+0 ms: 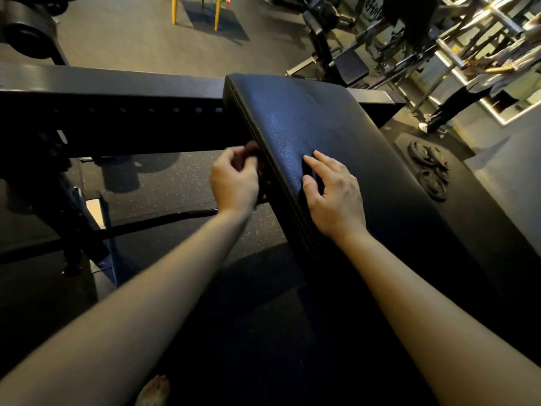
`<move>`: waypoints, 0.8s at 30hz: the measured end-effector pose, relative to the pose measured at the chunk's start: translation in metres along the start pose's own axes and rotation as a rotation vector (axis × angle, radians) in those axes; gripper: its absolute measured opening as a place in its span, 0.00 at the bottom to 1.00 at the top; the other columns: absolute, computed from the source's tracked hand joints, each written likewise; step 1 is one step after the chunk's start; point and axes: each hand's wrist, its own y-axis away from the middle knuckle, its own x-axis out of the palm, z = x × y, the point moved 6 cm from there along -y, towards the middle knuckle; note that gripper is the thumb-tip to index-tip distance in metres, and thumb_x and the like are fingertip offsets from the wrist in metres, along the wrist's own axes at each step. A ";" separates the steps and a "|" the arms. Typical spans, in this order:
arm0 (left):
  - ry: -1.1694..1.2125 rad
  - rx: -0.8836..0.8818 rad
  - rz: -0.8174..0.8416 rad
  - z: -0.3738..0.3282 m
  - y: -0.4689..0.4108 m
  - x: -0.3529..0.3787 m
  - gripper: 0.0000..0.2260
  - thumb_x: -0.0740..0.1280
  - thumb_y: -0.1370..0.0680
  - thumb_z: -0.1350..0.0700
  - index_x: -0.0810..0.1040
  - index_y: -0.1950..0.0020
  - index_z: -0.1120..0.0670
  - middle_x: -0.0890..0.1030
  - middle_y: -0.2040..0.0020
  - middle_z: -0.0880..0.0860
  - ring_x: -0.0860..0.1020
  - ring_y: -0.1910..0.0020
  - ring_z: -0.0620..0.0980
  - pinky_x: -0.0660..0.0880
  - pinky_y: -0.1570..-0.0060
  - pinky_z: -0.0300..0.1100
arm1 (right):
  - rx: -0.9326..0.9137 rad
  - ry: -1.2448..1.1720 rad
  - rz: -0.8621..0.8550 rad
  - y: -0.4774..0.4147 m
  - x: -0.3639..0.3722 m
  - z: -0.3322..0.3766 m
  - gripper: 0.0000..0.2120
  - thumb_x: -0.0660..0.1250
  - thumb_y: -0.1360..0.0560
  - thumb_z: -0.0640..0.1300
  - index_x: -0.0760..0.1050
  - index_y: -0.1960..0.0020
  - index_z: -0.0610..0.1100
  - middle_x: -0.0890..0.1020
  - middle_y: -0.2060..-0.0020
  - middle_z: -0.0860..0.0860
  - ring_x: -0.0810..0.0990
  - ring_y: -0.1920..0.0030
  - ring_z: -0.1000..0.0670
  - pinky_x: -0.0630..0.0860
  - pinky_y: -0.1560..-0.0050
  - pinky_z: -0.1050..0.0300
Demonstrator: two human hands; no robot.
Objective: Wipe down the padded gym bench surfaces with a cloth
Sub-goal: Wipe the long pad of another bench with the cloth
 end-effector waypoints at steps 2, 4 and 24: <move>-0.002 0.036 -0.009 -0.003 0.001 0.002 0.06 0.71 0.22 0.59 0.81 0.53 0.47 0.83 0.59 0.45 0.82 0.59 0.44 0.81 0.53 0.46 | 0.001 -0.001 0.001 0.000 0.000 0.000 0.22 0.60 0.18 0.52 0.72 0.25 0.50 0.71 0.25 0.52 0.65 0.24 0.53 0.58 0.23 0.51; 0.019 0.092 0.053 -0.001 0.044 0.001 0.06 0.71 0.22 0.60 0.82 0.48 0.49 0.84 0.56 0.47 0.83 0.56 0.44 0.80 0.50 0.43 | 0.006 -0.001 0.003 0.000 0.000 0.000 0.22 0.59 0.19 0.52 0.72 0.25 0.50 0.71 0.25 0.52 0.65 0.24 0.53 0.58 0.23 0.51; 0.011 0.047 0.394 0.015 0.168 -0.017 0.07 0.71 0.25 0.56 0.83 0.50 0.46 0.84 0.59 0.47 0.83 0.58 0.46 0.81 0.53 0.48 | 0.007 0.014 0.005 0.000 0.001 0.000 0.22 0.60 0.18 0.52 0.71 0.25 0.51 0.71 0.25 0.52 0.65 0.24 0.53 0.58 0.24 0.50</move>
